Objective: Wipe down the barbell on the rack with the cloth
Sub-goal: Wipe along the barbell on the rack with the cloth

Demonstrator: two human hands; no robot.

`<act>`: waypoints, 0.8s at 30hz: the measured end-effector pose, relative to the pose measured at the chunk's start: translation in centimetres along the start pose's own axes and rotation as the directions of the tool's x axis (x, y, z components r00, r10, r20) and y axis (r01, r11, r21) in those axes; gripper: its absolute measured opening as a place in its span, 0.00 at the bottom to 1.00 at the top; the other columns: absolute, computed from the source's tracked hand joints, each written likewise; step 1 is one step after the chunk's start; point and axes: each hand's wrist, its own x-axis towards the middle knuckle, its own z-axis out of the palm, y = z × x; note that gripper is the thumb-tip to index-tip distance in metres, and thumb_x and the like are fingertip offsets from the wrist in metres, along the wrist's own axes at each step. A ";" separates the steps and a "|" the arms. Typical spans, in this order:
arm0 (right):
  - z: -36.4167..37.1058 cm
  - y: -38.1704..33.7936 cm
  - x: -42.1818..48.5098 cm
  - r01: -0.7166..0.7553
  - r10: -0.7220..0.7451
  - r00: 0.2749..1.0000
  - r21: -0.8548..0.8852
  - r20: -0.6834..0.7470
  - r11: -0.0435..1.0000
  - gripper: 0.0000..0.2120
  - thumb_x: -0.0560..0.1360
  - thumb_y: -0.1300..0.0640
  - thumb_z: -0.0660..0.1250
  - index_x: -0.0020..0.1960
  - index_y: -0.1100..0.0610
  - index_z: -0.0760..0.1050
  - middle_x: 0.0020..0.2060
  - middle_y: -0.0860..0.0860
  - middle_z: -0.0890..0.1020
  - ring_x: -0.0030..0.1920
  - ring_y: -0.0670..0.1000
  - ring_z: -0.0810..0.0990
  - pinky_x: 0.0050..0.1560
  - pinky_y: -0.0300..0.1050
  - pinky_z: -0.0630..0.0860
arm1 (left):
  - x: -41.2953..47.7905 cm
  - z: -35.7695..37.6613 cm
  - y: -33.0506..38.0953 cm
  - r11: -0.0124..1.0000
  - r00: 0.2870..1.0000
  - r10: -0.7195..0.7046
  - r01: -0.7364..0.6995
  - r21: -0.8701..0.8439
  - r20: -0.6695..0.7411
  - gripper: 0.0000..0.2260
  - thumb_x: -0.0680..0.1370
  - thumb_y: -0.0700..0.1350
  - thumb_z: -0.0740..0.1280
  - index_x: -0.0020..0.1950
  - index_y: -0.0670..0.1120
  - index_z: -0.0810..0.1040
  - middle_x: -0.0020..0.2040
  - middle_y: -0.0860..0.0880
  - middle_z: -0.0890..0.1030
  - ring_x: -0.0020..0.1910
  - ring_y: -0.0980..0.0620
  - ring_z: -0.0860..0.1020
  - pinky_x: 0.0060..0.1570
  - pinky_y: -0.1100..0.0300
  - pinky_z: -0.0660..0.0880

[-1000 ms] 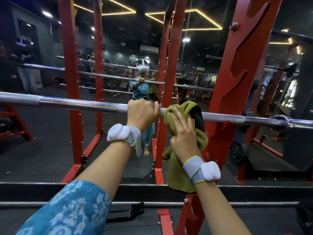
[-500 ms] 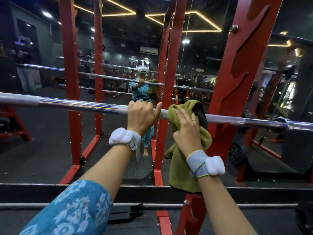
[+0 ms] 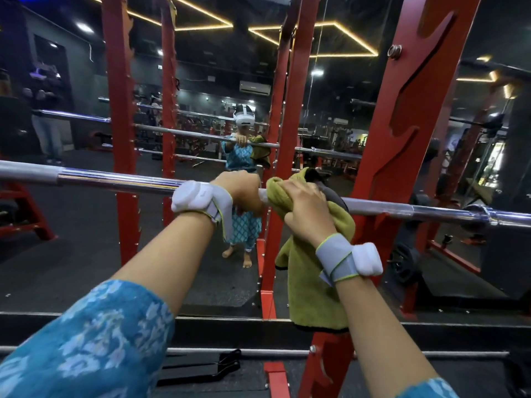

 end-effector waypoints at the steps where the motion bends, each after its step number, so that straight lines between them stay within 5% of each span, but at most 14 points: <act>1: 0.0 0.4 -0.5 0.015 -0.015 0.999 0.021 -0.028 1.000 0.30 0.70 0.67 0.62 0.71 0.53 0.66 0.68 0.49 0.70 0.66 0.58 0.65 0.65 0.46 0.59 | -0.1 0.3 0.3 0.999 0.999 -0.020 0.022 0.045 -0.050 0.09 0.71 0.49 0.69 0.39 0.44 0.76 0.35 0.49 0.77 0.32 0.50 0.76 0.35 0.60 0.72; 4: -0.6 1.6 -0.7 -0.087 0.088 0.994 0.021 -0.058 0.996 0.29 0.70 0.67 0.61 0.70 0.53 0.68 0.67 0.51 0.72 0.64 0.59 0.67 0.64 0.47 0.61 | -0.5 1.6 0.2 0.982 0.961 0.012 0.041 0.185 -0.275 0.12 0.72 0.49 0.66 0.52 0.45 0.76 0.48 0.45 0.78 0.44 0.43 0.78 0.38 0.56 0.69; 8: -1.1 1.1 1.2 -0.282 0.280 0.959 -0.115 -0.034 0.953 0.16 0.76 0.60 0.59 0.63 0.57 0.71 0.62 0.56 0.75 0.63 0.62 0.69 0.62 0.52 0.65 | -0.9 3.4 0.1 0.972 0.889 0.045 0.066 0.224 -0.456 0.10 0.71 0.46 0.67 0.51 0.45 0.79 0.48 0.44 0.80 0.45 0.42 0.80 0.36 0.56 0.66; 13: 0.3 -1.6 1.7 -0.109 0.109 0.994 -0.153 -0.010 0.982 0.21 0.74 0.59 0.61 0.67 0.54 0.67 0.64 0.53 0.72 0.64 0.61 0.68 0.63 0.52 0.64 | -0.8 4.9 -0.1 0.946 0.729 0.151 0.090 0.312 -0.667 0.13 0.50 0.40 0.76 0.25 0.46 0.73 0.23 0.47 0.74 0.19 0.47 0.73 0.25 0.66 0.60; 16: 0.8 -1.4 0.1 -0.003 -0.005 0.998 -0.117 -0.068 0.993 0.29 0.71 0.63 0.62 0.71 0.51 0.64 0.66 0.50 0.71 0.64 0.59 0.67 0.63 0.49 0.61 | -0.6 5.6 -0.1 0.954 0.718 0.166 0.056 0.294 -0.676 0.14 0.51 0.40 0.76 0.26 0.47 0.71 0.22 0.47 0.74 0.20 0.47 0.73 0.25 0.65 0.63; 24: -1.8 0.2 2.0 -0.283 0.292 0.954 -0.106 0.071 0.953 0.16 0.76 0.60 0.58 0.63 0.56 0.70 0.63 0.56 0.74 0.65 0.62 0.67 0.63 0.52 0.64 | -0.6 5.7 0.0 0.961 0.685 0.166 0.047 0.271 -0.710 0.12 0.51 0.39 0.74 0.25 0.46 0.72 0.22 0.47 0.73 0.19 0.47 0.72 0.25 0.64 0.63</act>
